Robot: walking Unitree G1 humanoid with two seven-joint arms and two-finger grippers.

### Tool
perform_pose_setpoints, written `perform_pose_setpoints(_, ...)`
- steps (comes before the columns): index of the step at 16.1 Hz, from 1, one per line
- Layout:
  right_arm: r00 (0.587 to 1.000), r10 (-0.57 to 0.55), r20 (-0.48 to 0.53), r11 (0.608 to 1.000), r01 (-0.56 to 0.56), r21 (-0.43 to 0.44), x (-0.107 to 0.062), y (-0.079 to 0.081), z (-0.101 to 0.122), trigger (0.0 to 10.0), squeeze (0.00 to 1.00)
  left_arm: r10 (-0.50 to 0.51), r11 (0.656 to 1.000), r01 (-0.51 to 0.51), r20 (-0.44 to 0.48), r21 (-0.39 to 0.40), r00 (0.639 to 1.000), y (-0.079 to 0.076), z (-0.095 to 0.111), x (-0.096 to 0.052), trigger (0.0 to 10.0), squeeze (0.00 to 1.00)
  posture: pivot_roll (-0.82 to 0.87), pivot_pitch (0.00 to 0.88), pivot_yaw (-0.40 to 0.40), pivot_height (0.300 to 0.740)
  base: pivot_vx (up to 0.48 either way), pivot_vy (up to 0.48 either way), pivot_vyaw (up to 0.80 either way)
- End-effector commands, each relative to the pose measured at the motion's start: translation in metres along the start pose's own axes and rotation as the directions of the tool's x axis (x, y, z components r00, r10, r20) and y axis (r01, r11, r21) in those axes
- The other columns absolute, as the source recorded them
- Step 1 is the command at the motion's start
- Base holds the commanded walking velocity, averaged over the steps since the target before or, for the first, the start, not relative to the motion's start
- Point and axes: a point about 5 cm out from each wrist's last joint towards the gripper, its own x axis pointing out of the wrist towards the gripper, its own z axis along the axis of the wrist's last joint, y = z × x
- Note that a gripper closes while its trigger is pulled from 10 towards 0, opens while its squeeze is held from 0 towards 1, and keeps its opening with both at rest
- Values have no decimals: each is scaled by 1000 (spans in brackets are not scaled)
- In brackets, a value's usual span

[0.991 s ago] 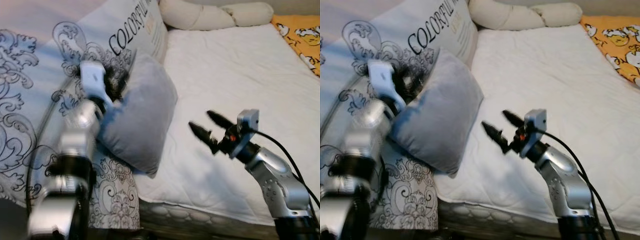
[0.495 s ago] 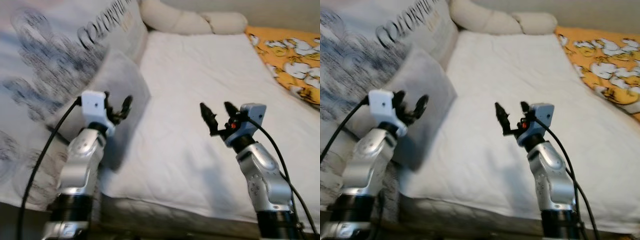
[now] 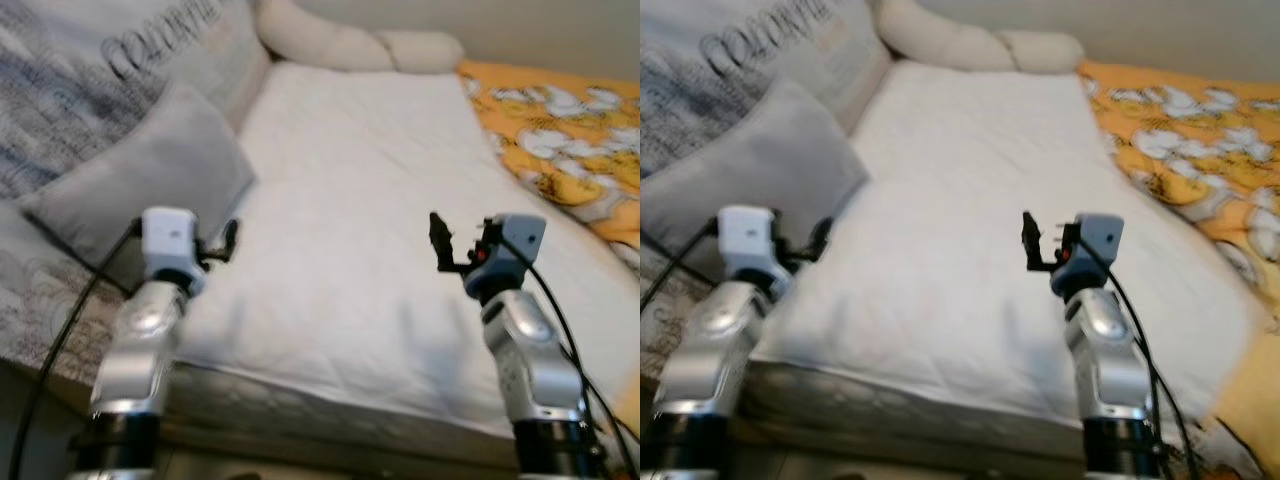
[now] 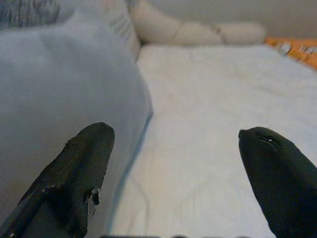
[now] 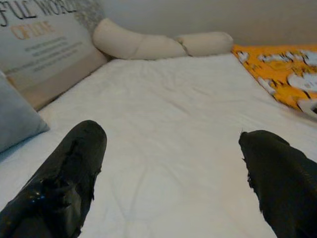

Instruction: Clean up the room

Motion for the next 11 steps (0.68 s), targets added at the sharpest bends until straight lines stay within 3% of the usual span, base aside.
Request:
perform_pose_setpoints(1,1000,7,1,1000,-7,1,2,3,2,10000,1000,6,1000,-6,23,-8,1000,1,7,2,10000,1000,13,0,23,740,0,-480,0)
perform_pose_setpoints(4,1000,-7,-11,995,8,103,0,2,2,10000,1000,8,1000,-8,9,-21,1000,0,3,1,10000,1000,10,0,22,740,0,-480,0)
perform_pose_setpoints(11,1000,16,-16,994,-14,108,0,7,4,10000,1000,-7,1000,7,3,-15,1000,-2,4,2,10000,1000,8,0,29,740,0,-480,0)
